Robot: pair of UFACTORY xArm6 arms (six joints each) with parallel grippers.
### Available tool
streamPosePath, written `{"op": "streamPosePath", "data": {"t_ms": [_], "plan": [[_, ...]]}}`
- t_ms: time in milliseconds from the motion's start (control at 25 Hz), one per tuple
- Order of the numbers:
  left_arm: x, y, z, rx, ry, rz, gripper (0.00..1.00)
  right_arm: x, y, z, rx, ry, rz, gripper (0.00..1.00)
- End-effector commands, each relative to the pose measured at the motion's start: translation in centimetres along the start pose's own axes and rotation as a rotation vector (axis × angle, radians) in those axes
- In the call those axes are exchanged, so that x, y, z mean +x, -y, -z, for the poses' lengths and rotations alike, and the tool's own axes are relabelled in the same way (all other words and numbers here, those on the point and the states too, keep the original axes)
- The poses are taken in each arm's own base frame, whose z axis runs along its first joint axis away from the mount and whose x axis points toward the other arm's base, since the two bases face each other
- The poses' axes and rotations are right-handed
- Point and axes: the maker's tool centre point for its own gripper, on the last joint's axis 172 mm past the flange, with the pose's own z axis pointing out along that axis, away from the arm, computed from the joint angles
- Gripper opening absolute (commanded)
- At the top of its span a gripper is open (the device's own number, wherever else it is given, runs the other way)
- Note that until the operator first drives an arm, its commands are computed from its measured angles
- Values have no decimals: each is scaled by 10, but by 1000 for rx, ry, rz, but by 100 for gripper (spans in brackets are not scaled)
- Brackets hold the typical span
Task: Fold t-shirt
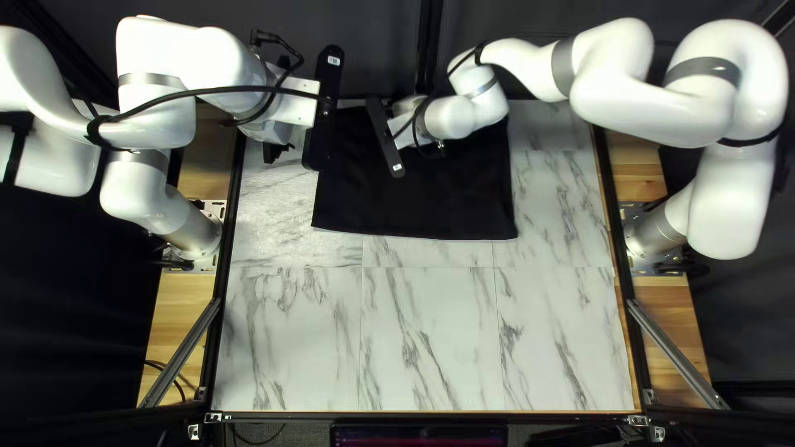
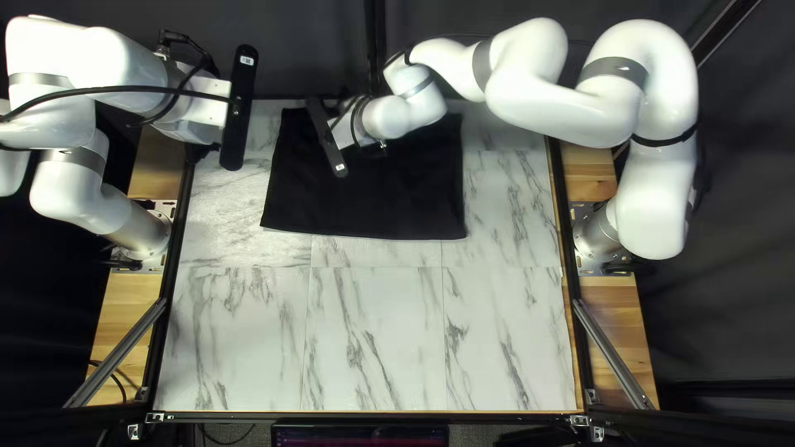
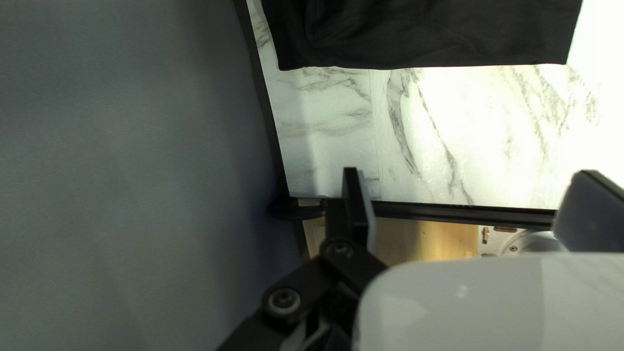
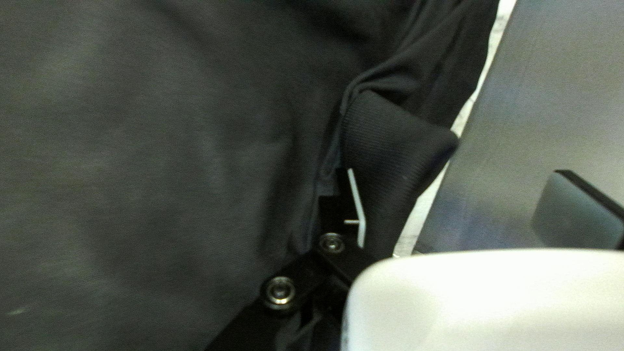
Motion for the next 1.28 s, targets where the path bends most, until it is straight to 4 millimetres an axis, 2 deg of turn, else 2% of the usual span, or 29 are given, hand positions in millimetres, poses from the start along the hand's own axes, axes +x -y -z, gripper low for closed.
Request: {"op": "streamPosePath", "data": {"t_ms": [40,200,280,440,520,640,720,800,920,1040,1160,1280], "plan": [[0,0,0,0,0,0,100,2,-9,18,-29,-13,-7,100],[0,0,0,0,0,0,100,14,3,36,-51,-15,-4,100],[0,0,0,0,0,0,100,22,17,48,-65,-15,-1,100],[0,0,0,0,0,0,100,23,35,62,-83,-6,-1,100],[0,0,0,0,0,0,100,19,39,62,-81,-2,-1,100],[0,0,0,0,0,0,100,15,46,47,-63,7,5,100],[0,0,0,0,0,0,100,19,47,43,-56,4,7,100],[0,0,0,0,0,0,100,24,46,43,-53,-3,9,100],[0,0,0,0,0,0,100,24,33,39,-67,-4,4,100],[0,0,0,0,0,0,100,14,14,24,-82,3,-5,100],[0,0,0,0,0,0,100,8,5,9,-94,12,3,100],[0,0,0,0,0,0,100,4,-2,2,-113,16,12,100]]}}
